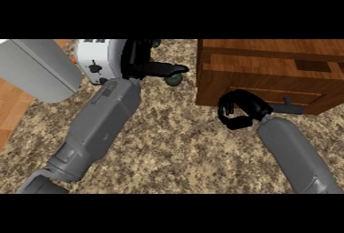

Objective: Pick up the cup, place it into the drawer and close the drawer

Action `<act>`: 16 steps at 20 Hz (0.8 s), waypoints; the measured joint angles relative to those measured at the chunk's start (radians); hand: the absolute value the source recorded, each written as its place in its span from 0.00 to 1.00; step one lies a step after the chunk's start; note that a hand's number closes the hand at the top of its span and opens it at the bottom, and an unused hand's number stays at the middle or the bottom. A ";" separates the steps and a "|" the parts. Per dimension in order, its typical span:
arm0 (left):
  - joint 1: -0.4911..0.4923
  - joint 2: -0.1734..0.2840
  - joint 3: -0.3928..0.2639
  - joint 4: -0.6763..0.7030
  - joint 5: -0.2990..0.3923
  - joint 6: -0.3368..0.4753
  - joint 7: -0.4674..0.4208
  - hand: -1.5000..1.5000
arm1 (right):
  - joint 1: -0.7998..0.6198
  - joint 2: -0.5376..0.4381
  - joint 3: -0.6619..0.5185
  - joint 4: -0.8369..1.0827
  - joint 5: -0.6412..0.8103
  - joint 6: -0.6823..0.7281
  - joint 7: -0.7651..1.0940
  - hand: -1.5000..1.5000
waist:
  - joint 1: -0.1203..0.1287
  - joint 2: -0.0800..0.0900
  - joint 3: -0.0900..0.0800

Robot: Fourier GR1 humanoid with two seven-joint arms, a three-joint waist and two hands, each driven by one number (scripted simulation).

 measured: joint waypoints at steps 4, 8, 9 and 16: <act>0.053 0.019 -0.007 -0.044 0.000 -0.027 0.001 0.00 | -0.101 -0.009 -0.081 0.146 -0.019 -0.059 -0.071 1.00 | 0.027 0.010 0.003; 0.093 0.049 -0.012 -0.082 0.003 -0.059 0.015 0.00 | -0.174 -0.025 -0.148 0.245 -0.055 -0.063 -0.111 1.00 | 0.046 0.017 0.008; 0.102 0.053 -0.015 -0.089 0.002 -0.065 0.017 0.00 | -0.177 -0.026 -0.155 0.255 -0.062 -0.057 -0.122 1.00 | 0.049 0.016 0.008; 0.141 0.096 -0.018 -0.127 0.007 -0.117 0.034 0.00 | -0.182 -0.046 -0.194 0.277 -0.123 0.039 -0.143 1.00 | 0.067 0.015 0.009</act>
